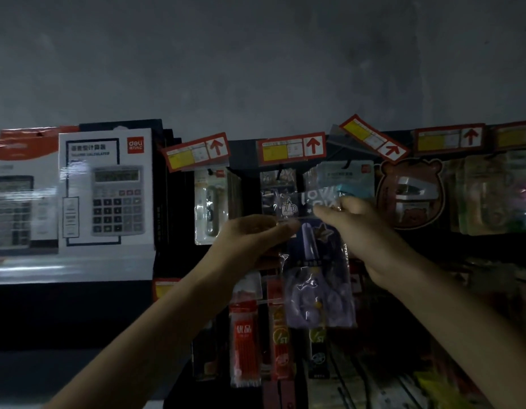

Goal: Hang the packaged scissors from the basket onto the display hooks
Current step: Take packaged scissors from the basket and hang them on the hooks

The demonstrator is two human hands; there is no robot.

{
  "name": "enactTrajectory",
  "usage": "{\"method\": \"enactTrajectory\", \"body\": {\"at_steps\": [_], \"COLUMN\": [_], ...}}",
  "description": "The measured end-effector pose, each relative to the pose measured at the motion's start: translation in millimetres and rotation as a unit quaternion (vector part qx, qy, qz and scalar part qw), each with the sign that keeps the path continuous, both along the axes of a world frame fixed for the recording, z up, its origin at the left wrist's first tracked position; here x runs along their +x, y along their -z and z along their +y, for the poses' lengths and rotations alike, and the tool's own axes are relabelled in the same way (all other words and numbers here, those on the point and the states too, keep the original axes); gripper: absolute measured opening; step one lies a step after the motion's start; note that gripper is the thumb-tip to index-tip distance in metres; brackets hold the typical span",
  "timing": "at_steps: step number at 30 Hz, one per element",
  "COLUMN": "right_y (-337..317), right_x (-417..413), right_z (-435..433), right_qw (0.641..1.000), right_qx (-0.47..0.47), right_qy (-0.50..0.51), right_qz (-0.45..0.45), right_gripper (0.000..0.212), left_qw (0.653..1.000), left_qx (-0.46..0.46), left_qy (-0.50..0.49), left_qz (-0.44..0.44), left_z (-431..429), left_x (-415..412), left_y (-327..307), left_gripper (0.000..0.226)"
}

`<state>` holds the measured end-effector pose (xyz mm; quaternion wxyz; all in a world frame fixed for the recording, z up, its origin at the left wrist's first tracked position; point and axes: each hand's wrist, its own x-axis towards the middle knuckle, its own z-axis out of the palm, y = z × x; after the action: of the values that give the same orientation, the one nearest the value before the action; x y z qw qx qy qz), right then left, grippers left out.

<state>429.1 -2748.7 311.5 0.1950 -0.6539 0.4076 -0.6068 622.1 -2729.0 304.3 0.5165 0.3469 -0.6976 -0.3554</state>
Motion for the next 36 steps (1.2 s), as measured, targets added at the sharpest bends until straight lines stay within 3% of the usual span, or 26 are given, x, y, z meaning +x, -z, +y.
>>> {"method": "enactTrajectory", "body": {"at_steps": [4, 9, 14, 18, 24, 27, 30, 33, 36], "right_y": [2.2, 1.6, 9.3, 10.5, 7.0, 5.9, 3.3, -0.1, -7.3], "right_x": [7.2, 7.1, 5.5, 7.8, 8.3, 9.7, 12.6, 16.6, 20.8], "right_z": [-0.4, 4.3, -0.6, -7.6, -11.9, -17.6, -20.8, -21.2, -23.4], "right_qw": [1.0, 0.991, 0.993, 0.999, 0.995, 0.992, 0.991, 0.989, 0.989], "right_qx": [0.008, 0.07, 0.049, -0.013, -0.014, -0.008, -0.015, -0.021, -0.019], "right_qy": [-0.023, -0.108, -0.095, -0.034, -0.031, -0.035, -0.024, -0.032, -0.023], "right_qz": [0.005, -0.03, -0.04, -0.027, -0.094, -0.123, -0.132, -0.144, -0.148], "right_gripper": [0.036, 0.027, 0.008, 0.018, 0.01, 0.009, 0.01, 0.01, 0.012], "left_qw": [0.997, 0.991, 0.988, 0.985, 0.977, 0.979, 0.98, 0.983, 0.984], "left_qx": [0.019, 0.018, 0.007, -0.068, -0.166, -0.158, -0.139, -0.1, -0.083], "left_qy": [0.014, 0.031, -0.001, -0.059, -0.113, -0.117, -0.104, -0.04, 0.0], "left_qz": [0.074, 0.127, 0.155, 0.15, 0.075, 0.057, 0.097, 0.147, 0.155], "left_z": [-5.7, -9.7, -18.6, -25.3, -28.7, -27.7, -21.7, -14.6, -11.5], "left_x": [6.9, 8.8, 7.2, 5.4, 0.5, -3.9, -4.4, -3.2, -2.6], "left_y": [4.9, 0.8, -7.5, -18.7, -56.8, -70.7, -79.9, -88.8, -97.1], "left_gripper": [0.022, 0.021, 0.022, 0.015, 0.016, 0.017, 0.02, 0.032, 0.029]}}
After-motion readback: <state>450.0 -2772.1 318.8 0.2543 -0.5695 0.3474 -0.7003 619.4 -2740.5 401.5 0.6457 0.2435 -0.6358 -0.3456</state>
